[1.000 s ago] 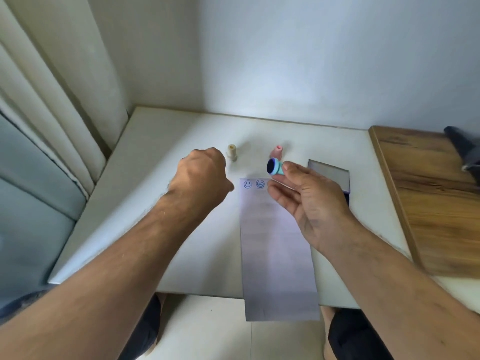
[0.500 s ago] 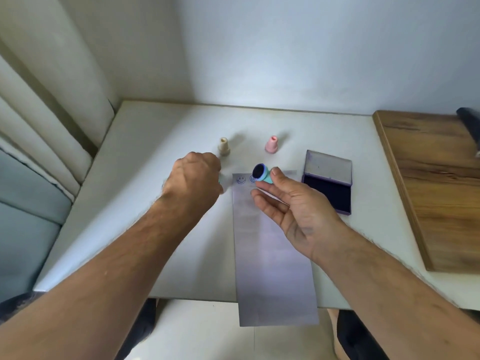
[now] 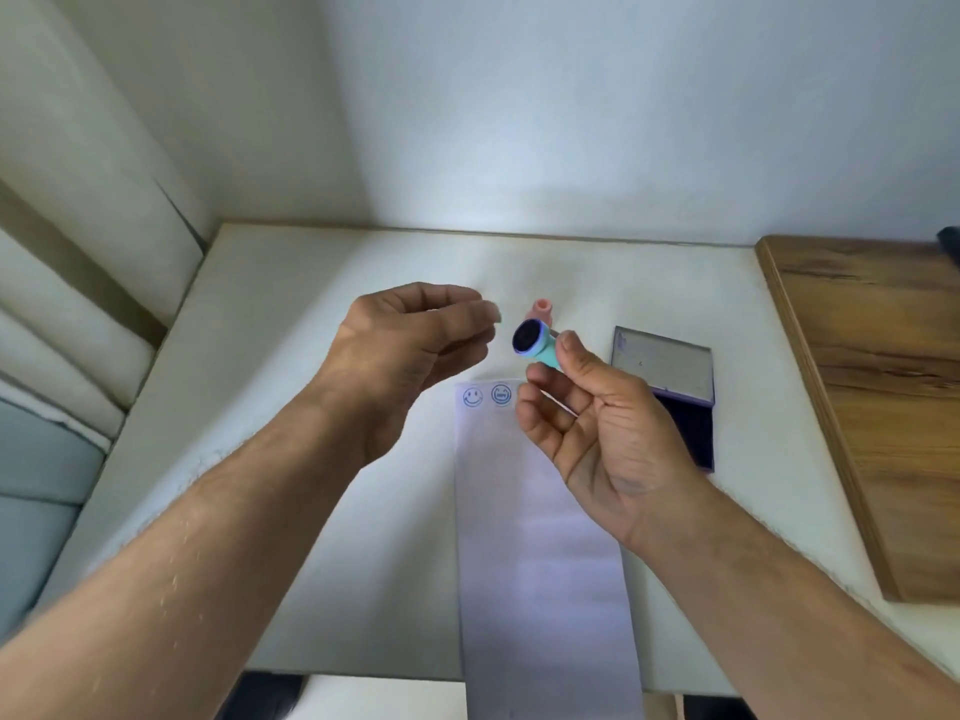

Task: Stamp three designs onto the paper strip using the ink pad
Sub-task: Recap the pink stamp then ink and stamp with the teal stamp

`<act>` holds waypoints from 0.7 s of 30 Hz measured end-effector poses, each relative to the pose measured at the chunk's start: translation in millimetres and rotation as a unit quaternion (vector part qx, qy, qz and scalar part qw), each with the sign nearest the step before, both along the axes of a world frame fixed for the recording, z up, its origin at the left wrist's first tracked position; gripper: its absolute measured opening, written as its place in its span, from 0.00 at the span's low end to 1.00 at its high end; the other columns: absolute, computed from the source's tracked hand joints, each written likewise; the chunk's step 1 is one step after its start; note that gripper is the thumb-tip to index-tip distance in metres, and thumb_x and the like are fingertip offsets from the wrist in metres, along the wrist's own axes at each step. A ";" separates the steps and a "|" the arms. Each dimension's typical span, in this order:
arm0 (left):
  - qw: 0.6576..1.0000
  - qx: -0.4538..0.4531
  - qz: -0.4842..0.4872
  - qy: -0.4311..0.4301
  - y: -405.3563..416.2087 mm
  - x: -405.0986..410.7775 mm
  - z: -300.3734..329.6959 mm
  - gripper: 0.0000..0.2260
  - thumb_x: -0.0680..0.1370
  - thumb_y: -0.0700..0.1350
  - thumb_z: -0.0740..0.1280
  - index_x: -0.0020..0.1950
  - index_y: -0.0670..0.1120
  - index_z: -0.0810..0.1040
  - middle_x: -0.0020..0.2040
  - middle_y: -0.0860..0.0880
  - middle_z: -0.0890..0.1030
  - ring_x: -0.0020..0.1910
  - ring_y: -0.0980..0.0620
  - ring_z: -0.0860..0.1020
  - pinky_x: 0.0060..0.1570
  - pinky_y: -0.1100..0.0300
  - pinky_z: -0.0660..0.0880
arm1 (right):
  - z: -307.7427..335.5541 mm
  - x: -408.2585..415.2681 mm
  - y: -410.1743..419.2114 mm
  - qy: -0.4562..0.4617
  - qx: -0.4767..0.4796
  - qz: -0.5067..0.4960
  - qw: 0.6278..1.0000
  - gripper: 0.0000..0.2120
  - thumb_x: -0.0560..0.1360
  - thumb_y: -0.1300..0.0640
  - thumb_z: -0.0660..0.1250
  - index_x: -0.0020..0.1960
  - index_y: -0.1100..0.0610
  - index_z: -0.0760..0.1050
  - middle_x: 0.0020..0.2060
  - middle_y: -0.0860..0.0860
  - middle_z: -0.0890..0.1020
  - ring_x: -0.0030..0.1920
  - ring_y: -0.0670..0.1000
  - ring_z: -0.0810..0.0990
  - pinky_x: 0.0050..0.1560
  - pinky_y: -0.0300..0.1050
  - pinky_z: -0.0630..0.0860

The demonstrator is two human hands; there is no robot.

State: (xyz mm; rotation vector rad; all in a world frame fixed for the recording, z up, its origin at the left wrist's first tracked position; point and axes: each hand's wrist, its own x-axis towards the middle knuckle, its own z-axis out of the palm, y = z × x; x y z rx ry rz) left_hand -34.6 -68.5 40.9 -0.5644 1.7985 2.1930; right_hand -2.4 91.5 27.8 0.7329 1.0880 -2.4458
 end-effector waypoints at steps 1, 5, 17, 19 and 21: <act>0.999 0.033 0.006 -0.005 3.1 1.1 0.2 0.06 0.71 0.37 0.75 0.47 0.40 0.82 0.42 0.44 0.86 0.46 0.48 0.85 0.47 0.60 0.81 | -1.1 -0.3 0.1 0.009 -0.002 0.001 1.000 0.08 0.73 0.57 0.71 0.48 0.61 0.81 0.35 0.54 0.81 0.32 0.50 0.81 0.35 0.41 0.81; 0.995 0.099 -0.009 -0.019 8.9 3.9 2.0 0.04 0.75 0.40 0.71 0.48 0.41 0.83 0.46 0.45 0.86 0.48 0.48 0.85 0.52 0.56 0.80 | -1.9 -3.4 3.1 0.074 0.003 0.034 0.997 0.19 0.67 0.59 0.70 0.56 0.65 0.80 0.38 0.56 0.83 0.35 0.51 0.81 0.38 0.42 0.81; 0.991 0.114 -0.063 -0.028 18.4 9.4 -1.0 0.10 0.79 0.45 0.66 0.51 0.42 0.85 0.53 0.43 0.85 0.50 0.48 0.84 0.54 0.56 0.80 | -2.9 -6.0 9.0 0.113 0.124 0.051 0.984 0.14 0.61 0.56 0.74 0.47 0.55 0.84 0.40 0.56 0.83 0.35 0.51 0.80 0.37 0.46 0.80; 0.995 0.087 -0.056 -0.014 17.8 8.8 -2.5 0.10 0.78 0.44 0.68 0.54 0.42 0.84 0.53 0.43 0.86 0.51 0.48 0.84 0.53 0.57 0.80 | -3.9 -6.2 10.1 0.116 0.152 0.046 0.980 0.12 0.63 0.56 0.75 0.46 0.54 0.85 0.41 0.56 0.85 0.35 0.52 0.81 0.37 0.46 0.80; 0.997 0.062 -0.056 0.000 17.7 8.9 -4.1 0.10 0.77 0.43 0.69 0.55 0.42 0.84 0.52 0.44 0.86 0.52 0.49 0.84 0.52 0.57 0.80 | -5.0 -6.7 10.4 0.120 0.188 0.033 0.974 0.08 0.68 0.58 0.75 0.47 0.54 0.85 0.42 0.56 0.86 0.36 0.52 0.81 0.37 0.45 0.80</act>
